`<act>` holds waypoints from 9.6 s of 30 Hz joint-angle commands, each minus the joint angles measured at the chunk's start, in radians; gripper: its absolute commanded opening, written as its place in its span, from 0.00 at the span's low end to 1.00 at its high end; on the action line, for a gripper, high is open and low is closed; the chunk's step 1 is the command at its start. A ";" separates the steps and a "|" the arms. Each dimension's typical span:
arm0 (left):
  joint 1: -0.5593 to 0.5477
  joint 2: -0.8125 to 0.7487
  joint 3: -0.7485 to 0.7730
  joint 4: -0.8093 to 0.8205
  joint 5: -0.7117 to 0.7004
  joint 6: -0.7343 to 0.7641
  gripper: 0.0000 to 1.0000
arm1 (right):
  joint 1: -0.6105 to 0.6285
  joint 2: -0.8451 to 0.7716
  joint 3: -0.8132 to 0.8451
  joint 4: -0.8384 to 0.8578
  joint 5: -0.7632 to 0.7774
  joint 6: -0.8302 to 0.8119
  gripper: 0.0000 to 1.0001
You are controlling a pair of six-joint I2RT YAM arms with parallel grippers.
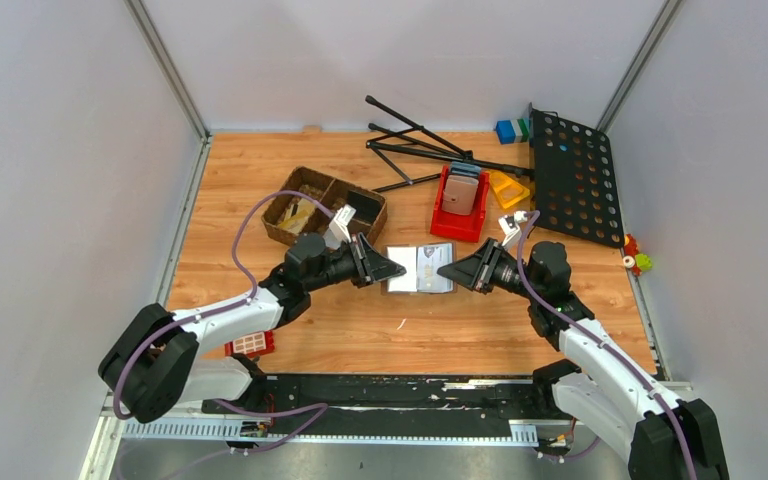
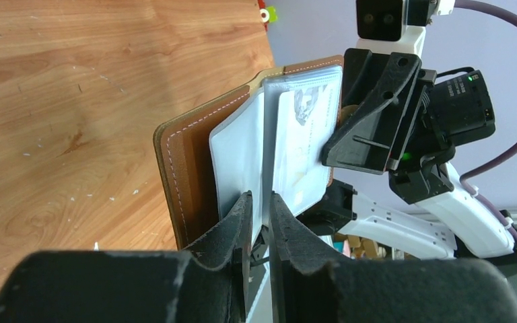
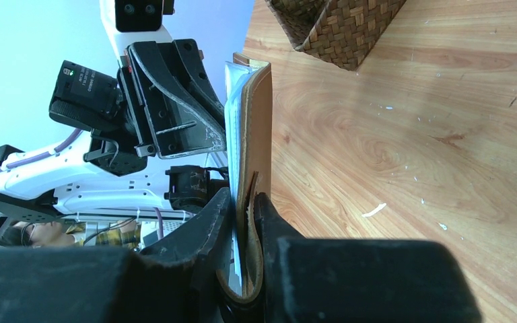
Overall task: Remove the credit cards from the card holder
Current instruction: Remove the credit card from the card holder, then place the credit card in the storage box, then remove the credit card from the card holder.
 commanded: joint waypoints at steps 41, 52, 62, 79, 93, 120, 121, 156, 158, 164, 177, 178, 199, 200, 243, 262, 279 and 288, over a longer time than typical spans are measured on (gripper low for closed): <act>-0.023 0.024 0.123 -0.110 0.131 0.055 0.41 | 0.000 0.001 -0.034 0.204 -0.059 0.114 0.00; -0.023 0.060 0.116 0.016 0.199 -0.016 0.36 | 0.001 0.022 -0.041 0.231 -0.067 0.131 0.00; -0.023 0.043 0.143 -0.094 0.205 0.030 0.38 | 0.000 0.027 -0.045 0.263 -0.079 0.154 0.00; -0.021 0.060 0.103 0.154 0.292 -0.130 0.27 | 0.000 0.051 -0.050 0.290 -0.091 0.170 0.00; -0.005 0.150 0.053 0.571 0.318 -0.354 0.11 | 0.001 0.094 -0.069 0.340 -0.122 0.174 0.00; 0.003 0.110 0.043 0.269 0.267 -0.155 0.00 | -0.023 0.077 -0.058 0.319 -0.168 0.169 0.17; 0.003 0.109 0.041 0.268 0.272 -0.153 0.00 | -0.023 0.083 -0.059 0.335 -0.174 0.182 0.17; 0.029 0.064 0.010 0.182 0.330 -0.069 0.03 | -0.041 0.109 -0.051 0.413 -0.211 0.249 0.00; 0.017 0.068 0.027 0.178 0.336 -0.067 0.20 | -0.041 0.112 -0.054 0.422 -0.214 0.256 0.00; 0.011 0.082 0.061 0.130 0.337 -0.041 0.44 | -0.041 0.105 -0.062 0.455 -0.217 0.290 0.00; 0.009 0.141 0.047 0.303 0.338 -0.147 0.20 | -0.040 0.118 -0.066 0.549 -0.232 0.370 0.00; 0.009 0.148 0.046 0.313 0.335 -0.151 0.13 | -0.041 0.115 -0.067 0.546 -0.232 0.369 0.00; 0.166 -0.004 -0.027 0.039 0.365 0.024 0.00 | -0.195 0.042 -0.019 0.068 -0.194 0.031 0.00; 0.182 -0.019 -0.024 -0.012 0.354 0.053 0.00 | -0.199 0.034 0.002 -0.002 -0.172 -0.010 0.00; 0.250 -0.072 0.119 -0.513 -0.639 0.129 0.35 | -0.203 -0.037 0.201 -0.488 0.031 -0.432 0.00; 0.250 -0.446 0.190 -0.741 -0.316 0.504 0.74 | -0.203 0.046 0.180 -0.279 -0.122 -0.304 0.00; 0.248 -0.495 -0.066 -0.264 0.018 0.337 1.00 | -0.203 -0.026 0.137 -0.125 -0.171 -0.190 0.00; 0.060 -0.341 -0.071 -0.097 -0.020 0.278 1.00 | -0.198 -0.001 0.087 0.032 -0.226 -0.088 0.00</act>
